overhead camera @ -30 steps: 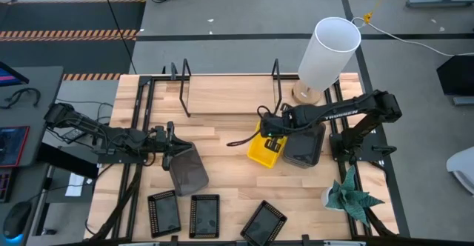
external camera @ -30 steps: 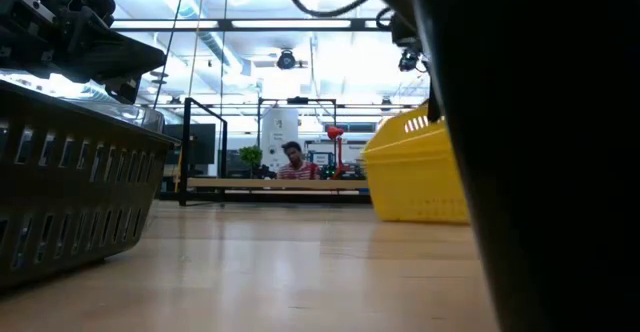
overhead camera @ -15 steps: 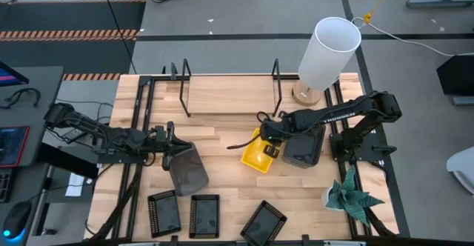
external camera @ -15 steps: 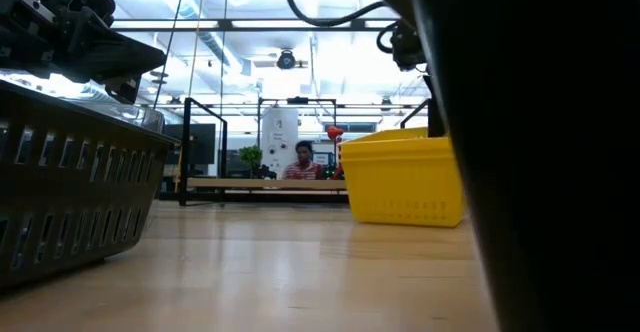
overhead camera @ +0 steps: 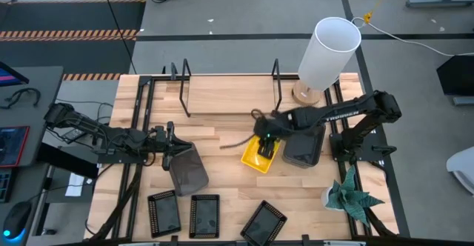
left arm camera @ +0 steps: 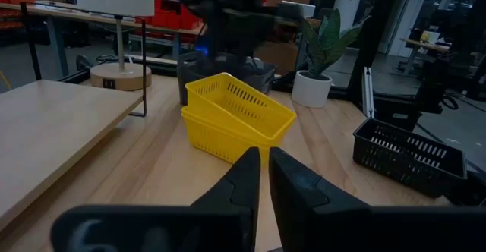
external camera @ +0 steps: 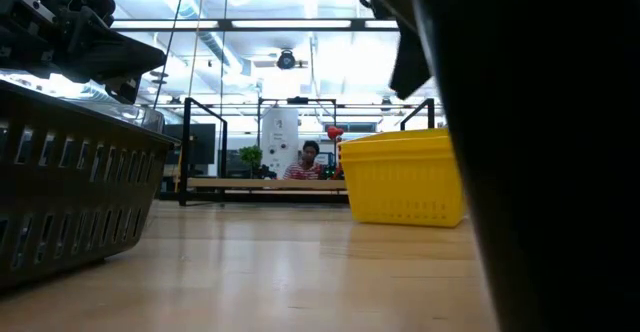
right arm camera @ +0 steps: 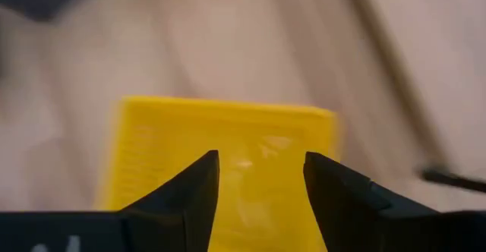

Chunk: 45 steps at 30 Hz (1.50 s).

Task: Stack baskets on shelf by color
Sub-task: Put the stacked yellow bins on the shelf

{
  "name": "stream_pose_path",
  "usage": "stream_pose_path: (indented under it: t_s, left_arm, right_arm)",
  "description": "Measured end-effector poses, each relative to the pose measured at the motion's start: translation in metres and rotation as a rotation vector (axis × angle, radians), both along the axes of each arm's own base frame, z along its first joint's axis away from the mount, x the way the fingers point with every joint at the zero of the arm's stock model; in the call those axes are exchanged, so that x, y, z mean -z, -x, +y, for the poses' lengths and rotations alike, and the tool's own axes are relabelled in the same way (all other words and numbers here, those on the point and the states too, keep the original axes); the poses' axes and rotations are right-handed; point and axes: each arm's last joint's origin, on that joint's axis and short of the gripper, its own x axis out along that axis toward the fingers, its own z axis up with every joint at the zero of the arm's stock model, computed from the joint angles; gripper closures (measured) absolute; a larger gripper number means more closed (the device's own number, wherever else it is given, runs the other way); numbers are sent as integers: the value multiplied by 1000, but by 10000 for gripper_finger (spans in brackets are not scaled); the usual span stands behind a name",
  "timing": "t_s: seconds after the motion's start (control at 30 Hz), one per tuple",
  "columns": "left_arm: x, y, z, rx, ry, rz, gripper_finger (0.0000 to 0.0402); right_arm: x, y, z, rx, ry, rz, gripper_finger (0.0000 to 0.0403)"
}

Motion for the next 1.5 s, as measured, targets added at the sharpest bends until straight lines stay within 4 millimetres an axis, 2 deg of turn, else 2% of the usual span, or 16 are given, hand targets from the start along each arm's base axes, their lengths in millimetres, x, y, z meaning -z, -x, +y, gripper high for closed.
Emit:
stream_pose_path:
  t_s: [0.13, 0.23, 0.33, 0.4, 0.5, 0.7, 1.1, 1.27, 1.5]
  left_arm:
    - [0, 0, 0, 0, 0, 0, 371]
    - [0, 0, 0, 0, 0, 1, 371]
    - [-1, 0, 0, 0, 2, -6, 368]
    - [-1, 0, 0, 0, 2, -6, 365]
    - [-1, 0, 0, 0, 2, -6, 363]
    - [0, 0, 0, 0, 1, -4, 370]
    - [0, 0, 0, 0, 2, -5, 363]
    - [0, 0, 0, 0, 2, -5, 366]
    - [-1, 0, 0, 0, 2, -6, 373]
  right_arm:
    - [12, -12, 31, -71, -29, -46, 207]
    - [28, -20, 50, -101, -39, -35, 208]
    - [44, -25, 63, -94, -11, -12, 208]
    - [47, -28, 68, -84, 46, -3, 208]
    - [43, -33, 75, -72, 128, -1, 208]
    - [47, -48, 90, -99, 151, 9, 208]
    - [94, -53, 94, -58, 182, 187, 212]
    - [96, -53, 94, -81, 174, 202, 258]
    - [96, -51, 101, -219, 102, 243, 381]
